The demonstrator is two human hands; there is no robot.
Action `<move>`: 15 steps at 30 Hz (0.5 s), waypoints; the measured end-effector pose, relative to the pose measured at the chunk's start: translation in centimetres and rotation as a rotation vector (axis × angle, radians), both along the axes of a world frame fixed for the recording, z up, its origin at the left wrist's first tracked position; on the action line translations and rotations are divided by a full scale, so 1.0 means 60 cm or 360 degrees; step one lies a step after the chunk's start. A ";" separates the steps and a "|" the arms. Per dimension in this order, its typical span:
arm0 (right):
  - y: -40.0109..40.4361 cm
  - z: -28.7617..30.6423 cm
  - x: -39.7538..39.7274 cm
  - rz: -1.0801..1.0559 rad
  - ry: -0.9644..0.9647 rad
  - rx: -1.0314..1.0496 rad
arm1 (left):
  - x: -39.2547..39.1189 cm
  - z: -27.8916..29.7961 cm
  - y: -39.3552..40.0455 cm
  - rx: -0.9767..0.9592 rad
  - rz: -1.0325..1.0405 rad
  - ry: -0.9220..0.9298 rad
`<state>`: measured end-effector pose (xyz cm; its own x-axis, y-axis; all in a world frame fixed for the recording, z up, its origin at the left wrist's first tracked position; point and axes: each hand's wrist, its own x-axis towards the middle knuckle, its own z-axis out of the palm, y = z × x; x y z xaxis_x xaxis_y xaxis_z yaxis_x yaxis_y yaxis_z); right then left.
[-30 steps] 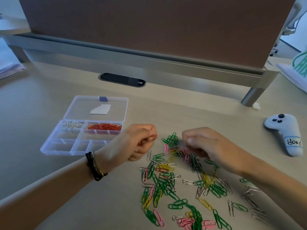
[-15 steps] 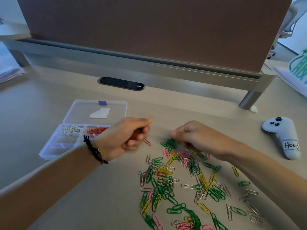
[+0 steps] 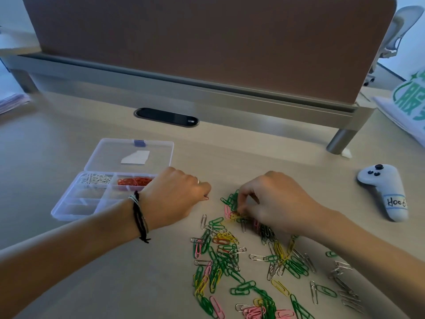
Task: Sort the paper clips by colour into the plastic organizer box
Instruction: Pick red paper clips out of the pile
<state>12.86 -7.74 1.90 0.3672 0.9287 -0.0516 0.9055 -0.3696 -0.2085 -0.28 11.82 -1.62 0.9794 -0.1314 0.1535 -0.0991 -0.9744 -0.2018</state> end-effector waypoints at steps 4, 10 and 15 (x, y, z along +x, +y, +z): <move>0.013 -0.005 0.005 0.0088 -0.0197 -0.0066 | 0.003 0.006 -0.003 0.0091 0.0013 0.0088; 0.019 -0.006 -0.002 0.0185 -0.0259 -0.0171 | -0.013 0.019 -0.012 -0.2308 0.0362 0.0270; 0.022 0.005 -0.010 0.0268 -0.0401 -0.0283 | -0.023 0.018 -0.001 -0.3735 0.0364 0.0819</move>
